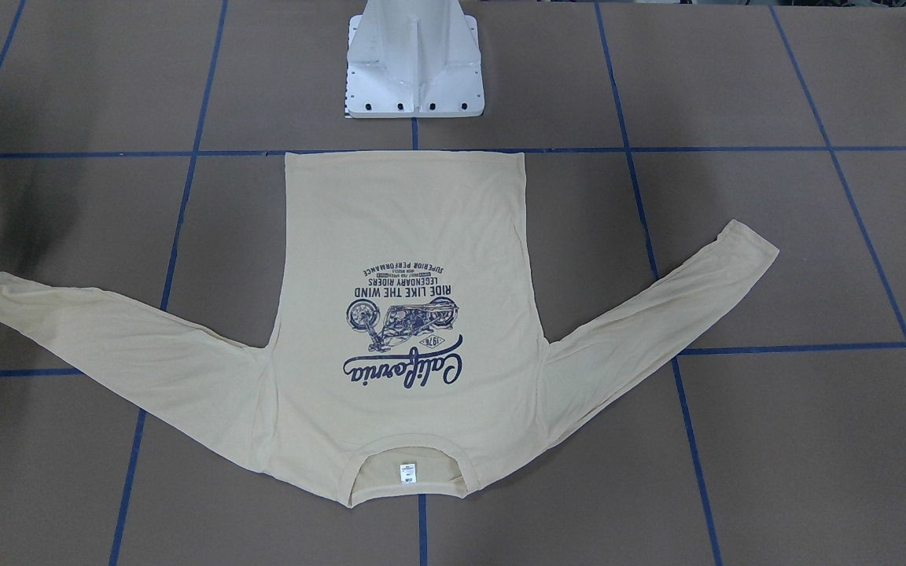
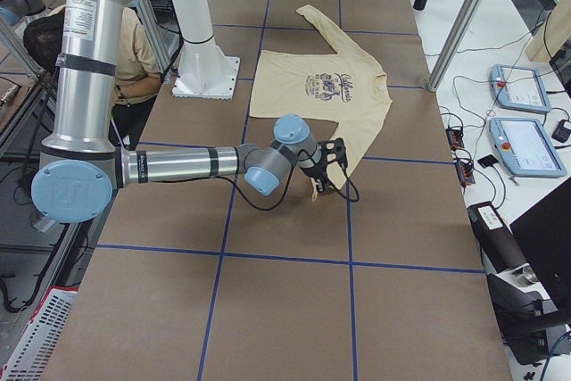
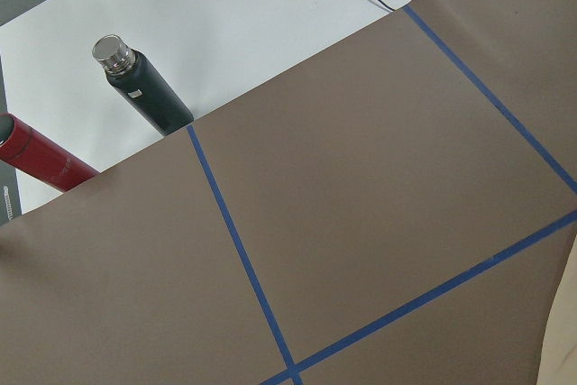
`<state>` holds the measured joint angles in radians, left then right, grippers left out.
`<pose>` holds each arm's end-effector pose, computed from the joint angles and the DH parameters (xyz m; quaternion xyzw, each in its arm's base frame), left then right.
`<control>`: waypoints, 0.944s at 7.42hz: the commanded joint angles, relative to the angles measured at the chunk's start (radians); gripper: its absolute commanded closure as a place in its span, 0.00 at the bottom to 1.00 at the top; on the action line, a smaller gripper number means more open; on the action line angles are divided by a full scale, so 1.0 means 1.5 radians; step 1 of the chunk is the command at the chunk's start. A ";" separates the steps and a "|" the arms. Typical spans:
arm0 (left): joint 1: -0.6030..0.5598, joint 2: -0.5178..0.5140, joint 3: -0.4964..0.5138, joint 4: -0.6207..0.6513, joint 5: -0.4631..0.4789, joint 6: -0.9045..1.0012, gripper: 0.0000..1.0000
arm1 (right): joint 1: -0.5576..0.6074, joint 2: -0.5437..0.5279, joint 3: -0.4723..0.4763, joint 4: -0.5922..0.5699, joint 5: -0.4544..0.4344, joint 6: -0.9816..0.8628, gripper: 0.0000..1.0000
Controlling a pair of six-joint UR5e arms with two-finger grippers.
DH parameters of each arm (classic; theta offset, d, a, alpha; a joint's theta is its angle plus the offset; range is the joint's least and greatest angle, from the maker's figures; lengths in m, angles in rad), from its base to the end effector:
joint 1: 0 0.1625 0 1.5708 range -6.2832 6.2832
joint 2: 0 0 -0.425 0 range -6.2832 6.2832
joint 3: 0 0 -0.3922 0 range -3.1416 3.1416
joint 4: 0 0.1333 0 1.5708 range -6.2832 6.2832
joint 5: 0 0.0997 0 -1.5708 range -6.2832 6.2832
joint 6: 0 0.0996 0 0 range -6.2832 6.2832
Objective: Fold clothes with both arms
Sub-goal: 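Lift the sleeve with the right gripper and fold it across the shirt body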
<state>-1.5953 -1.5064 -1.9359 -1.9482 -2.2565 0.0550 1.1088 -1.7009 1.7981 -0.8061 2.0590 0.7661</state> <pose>-0.0818 -0.4714 0.4679 0.3256 0.3043 0.1253 0.8864 -0.1306 -0.4565 0.5274 0.2048 -0.4130 0.0337 0.8868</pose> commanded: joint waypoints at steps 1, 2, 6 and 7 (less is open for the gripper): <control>0.000 -0.001 0.000 0.000 0.000 -0.002 0.00 | 0.011 0.093 0.072 -0.120 -0.007 0.009 1.00; 0.000 0.000 -0.001 0.000 0.000 -0.002 0.00 | -0.005 0.168 0.070 -0.172 -0.030 0.032 1.00; 0.000 -0.001 0.002 0.000 0.000 -0.003 0.00 | -0.193 0.499 0.025 -0.451 -0.243 0.223 1.00; 0.000 -0.001 0.002 0.000 0.000 -0.003 0.00 | -0.215 0.568 -0.038 -0.450 -0.275 0.260 1.00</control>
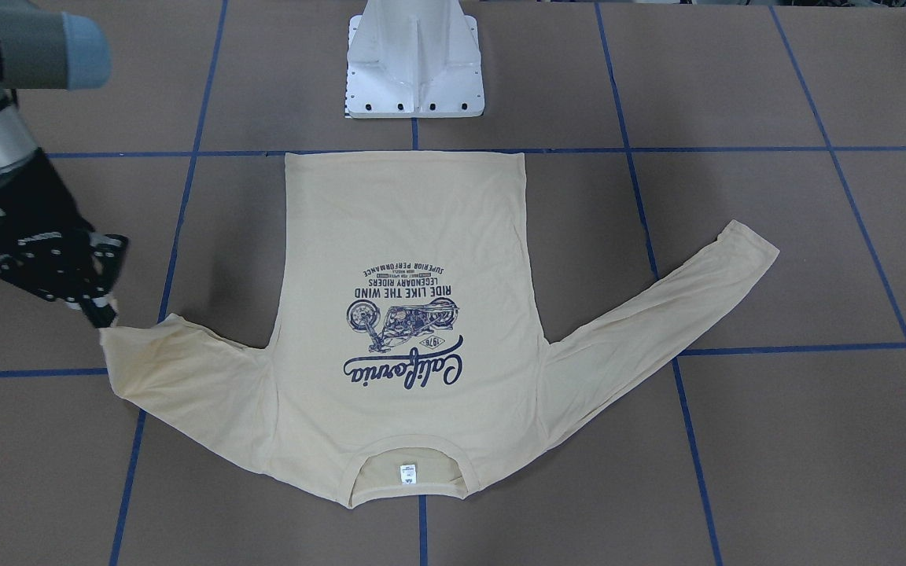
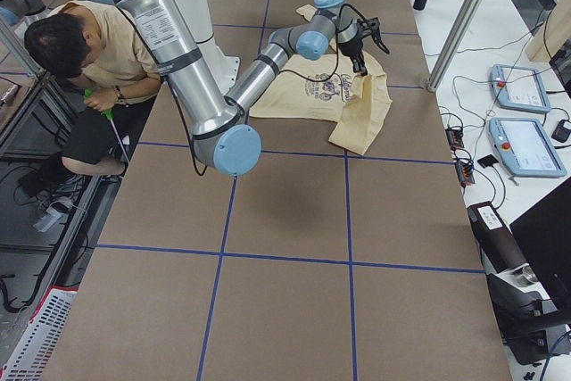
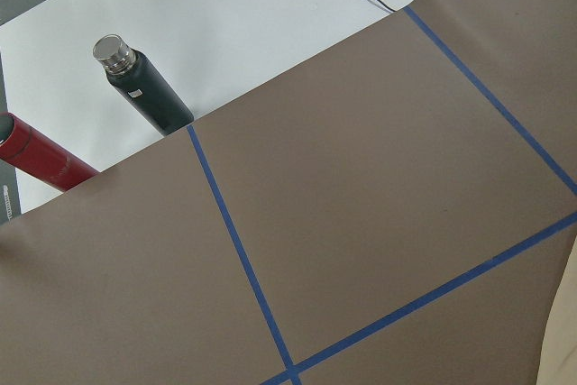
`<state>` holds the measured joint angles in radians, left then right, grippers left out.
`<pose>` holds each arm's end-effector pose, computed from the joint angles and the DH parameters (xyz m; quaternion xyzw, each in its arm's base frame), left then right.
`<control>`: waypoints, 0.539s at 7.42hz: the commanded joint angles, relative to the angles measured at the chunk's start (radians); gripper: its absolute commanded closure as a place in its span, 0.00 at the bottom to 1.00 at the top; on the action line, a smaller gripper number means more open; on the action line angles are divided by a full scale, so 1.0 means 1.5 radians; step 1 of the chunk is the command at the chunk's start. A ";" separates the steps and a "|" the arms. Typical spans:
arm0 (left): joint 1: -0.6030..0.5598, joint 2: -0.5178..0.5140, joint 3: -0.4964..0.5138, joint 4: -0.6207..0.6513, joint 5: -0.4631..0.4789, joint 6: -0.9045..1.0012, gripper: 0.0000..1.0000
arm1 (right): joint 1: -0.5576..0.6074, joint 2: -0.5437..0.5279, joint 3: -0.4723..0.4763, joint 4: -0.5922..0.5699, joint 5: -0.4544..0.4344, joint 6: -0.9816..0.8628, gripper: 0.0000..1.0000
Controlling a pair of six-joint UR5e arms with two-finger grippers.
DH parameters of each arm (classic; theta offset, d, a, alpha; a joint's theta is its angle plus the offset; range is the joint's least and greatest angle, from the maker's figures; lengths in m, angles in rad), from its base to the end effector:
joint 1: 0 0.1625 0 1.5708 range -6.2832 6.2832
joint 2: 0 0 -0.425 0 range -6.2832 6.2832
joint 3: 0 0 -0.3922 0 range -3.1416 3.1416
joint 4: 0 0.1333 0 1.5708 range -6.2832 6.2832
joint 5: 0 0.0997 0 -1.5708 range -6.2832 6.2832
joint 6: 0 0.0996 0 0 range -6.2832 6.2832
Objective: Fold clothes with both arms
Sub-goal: 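Lift the sleeve with the right gripper and fold it across the shirt body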
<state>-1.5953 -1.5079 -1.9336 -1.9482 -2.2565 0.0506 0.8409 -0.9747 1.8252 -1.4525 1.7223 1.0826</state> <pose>-0.0818 -0.4721 0.4684 0.3246 0.3051 0.1233 0.8868 -0.3352 -0.5520 0.1930 0.2336 -0.4068 0.1201 0.8749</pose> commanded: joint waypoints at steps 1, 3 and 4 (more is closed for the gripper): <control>0.000 0.000 0.001 0.000 0.000 0.000 0.00 | -0.051 0.187 -0.173 -0.017 -0.081 0.068 1.00; 0.000 -0.001 0.001 0.001 0.000 0.000 0.00 | -0.091 0.313 -0.333 0.013 -0.117 0.111 1.00; 0.000 -0.001 0.002 0.001 0.000 0.000 0.00 | -0.109 0.347 -0.372 0.015 -0.142 0.129 1.00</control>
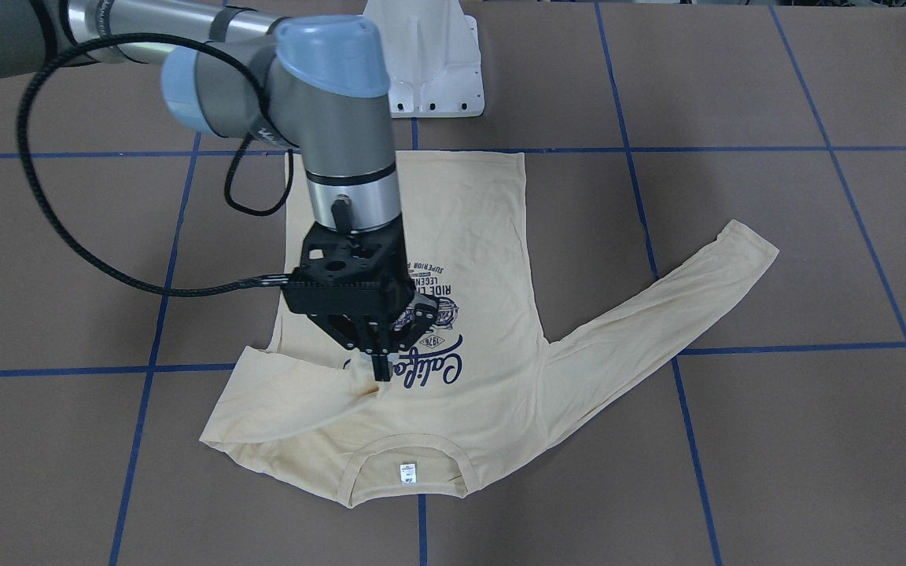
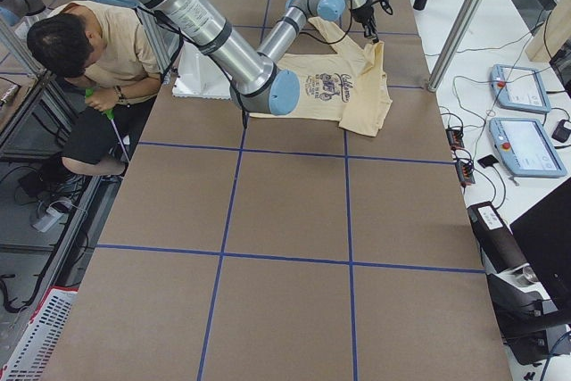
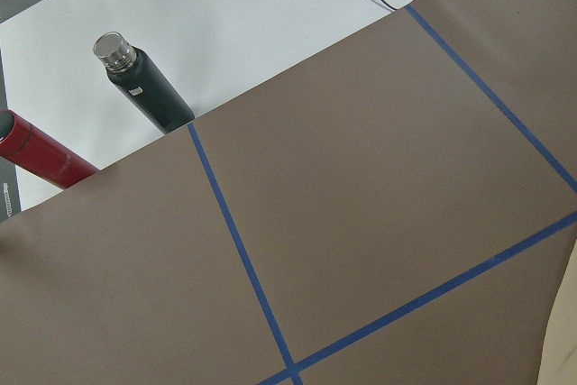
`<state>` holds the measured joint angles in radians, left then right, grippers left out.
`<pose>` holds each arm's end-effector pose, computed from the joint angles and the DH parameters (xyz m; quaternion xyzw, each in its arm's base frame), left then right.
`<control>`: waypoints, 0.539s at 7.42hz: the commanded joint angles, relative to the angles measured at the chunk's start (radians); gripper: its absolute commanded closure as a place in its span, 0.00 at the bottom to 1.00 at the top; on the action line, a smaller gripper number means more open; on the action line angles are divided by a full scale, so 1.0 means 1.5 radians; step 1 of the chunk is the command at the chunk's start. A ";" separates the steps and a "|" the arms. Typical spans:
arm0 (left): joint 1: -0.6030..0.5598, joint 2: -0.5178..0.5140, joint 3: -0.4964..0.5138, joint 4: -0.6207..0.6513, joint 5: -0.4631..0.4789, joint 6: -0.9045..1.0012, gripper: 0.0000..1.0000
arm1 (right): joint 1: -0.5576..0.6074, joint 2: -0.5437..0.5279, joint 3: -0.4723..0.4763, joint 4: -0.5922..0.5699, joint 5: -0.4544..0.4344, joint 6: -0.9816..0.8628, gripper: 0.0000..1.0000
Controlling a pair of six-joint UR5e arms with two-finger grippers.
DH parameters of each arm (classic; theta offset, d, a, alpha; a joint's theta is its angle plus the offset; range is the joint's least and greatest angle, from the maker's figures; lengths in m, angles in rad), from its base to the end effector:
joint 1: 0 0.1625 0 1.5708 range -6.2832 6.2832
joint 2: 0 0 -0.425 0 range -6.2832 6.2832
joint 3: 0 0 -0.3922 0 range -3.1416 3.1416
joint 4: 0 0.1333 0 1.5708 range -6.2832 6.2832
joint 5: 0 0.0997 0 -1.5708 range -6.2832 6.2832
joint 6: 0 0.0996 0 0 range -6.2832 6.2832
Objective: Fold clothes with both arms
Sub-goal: 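Lift the sleeve with the right gripper and fold it across the shirt body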
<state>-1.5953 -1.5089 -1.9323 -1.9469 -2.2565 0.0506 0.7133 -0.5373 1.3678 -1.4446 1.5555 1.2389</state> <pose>-0.0818 -0.4726 0.4687 0.3239 0.3052 0.1230 0.8870 -0.4929 -0.6048 0.0664 0.2356 -0.3955 0.1717 0.8710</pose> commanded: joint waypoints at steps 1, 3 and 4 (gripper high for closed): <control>0.000 0.000 0.001 0.000 0.000 0.000 0.00 | -0.035 0.110 -0.117 0.010 -0.032 0.039 1.00; 0.000 0.000 0.001 0.000 0.000 0.000 0.00 | -0.066 0.149 -0.144 0.010 -0.054 0.054 1.00; 0.000 0.000 0.001 0.000 0.000 0.000 0.00 | -0.091 0.168 -0.185 0.011 -0.097 0.069 1.00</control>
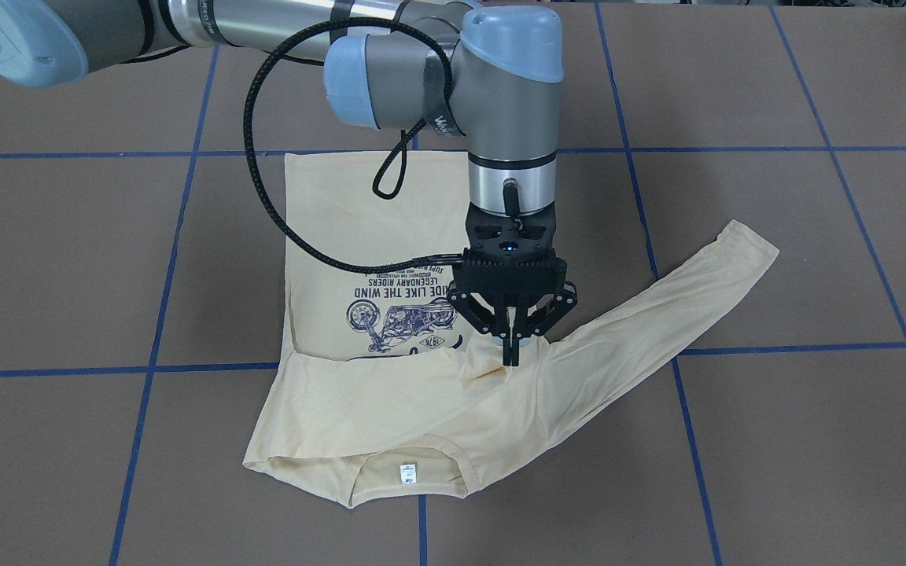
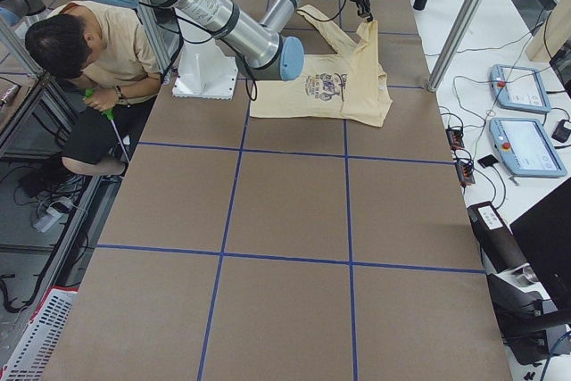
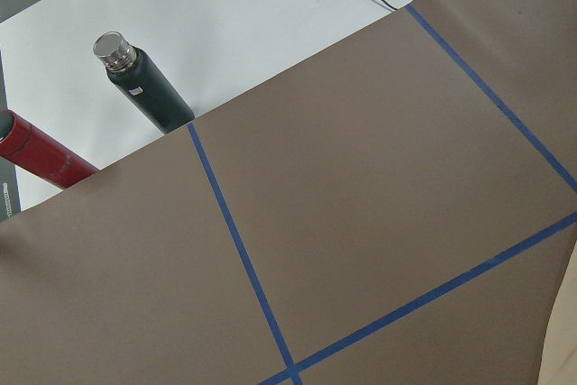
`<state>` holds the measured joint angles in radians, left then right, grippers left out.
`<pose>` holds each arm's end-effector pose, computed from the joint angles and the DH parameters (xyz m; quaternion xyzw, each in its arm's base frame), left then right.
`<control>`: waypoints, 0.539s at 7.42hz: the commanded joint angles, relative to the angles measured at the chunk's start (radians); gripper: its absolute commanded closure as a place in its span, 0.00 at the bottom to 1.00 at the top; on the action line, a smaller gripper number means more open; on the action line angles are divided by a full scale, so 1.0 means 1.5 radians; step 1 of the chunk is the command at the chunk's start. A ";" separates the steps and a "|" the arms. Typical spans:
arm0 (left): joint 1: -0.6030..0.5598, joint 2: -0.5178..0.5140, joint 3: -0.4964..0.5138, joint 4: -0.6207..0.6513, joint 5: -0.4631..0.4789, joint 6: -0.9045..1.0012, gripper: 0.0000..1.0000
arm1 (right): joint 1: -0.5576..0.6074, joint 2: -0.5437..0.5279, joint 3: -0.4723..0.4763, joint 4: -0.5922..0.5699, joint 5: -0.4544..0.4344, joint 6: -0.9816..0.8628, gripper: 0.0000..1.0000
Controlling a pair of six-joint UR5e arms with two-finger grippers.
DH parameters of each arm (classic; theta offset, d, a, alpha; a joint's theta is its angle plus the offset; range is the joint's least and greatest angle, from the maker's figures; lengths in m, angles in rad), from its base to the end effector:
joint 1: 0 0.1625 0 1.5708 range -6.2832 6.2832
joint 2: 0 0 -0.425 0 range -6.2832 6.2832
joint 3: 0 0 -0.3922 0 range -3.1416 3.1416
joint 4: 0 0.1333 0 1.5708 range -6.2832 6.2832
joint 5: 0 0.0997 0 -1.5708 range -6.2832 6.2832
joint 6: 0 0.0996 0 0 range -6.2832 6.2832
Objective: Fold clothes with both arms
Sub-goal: 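Lift the sleeve with the right gripper and fold it across the shirt body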
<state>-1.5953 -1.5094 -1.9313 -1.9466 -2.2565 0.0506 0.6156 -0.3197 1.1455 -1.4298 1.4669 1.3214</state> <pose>-0.0818 -0.4729 0.4690 0.3235 0.3053 0.1229 0.8872 -0.5763 -0.5836 -0.0180 0.2363 -0.4022 0.1847 0.8651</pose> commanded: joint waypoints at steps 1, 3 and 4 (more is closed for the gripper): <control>0.000 0.000 0.000 0.001 0.000 -0.001 0.00 | -0.050 0.015 -0.049 0.003 -0.062 0.015 1.00; 0.000 0.000 0.000 0.001 0.000 0.000 0.00 | -0.057 0.013 -0.075 0.003 -0.063 0.014 1.00; 0.000 0.000 0.000 0.002 0.000 -0.001 0.00 | -0.057 0.015 -0.078 0.014 -0.063 0.040 0.87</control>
<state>-1.5953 -1.5095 -1.9313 -1.9448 -2.2565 0.0498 0.5336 -0.3006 1.0403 -1.4209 1.3750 1.3522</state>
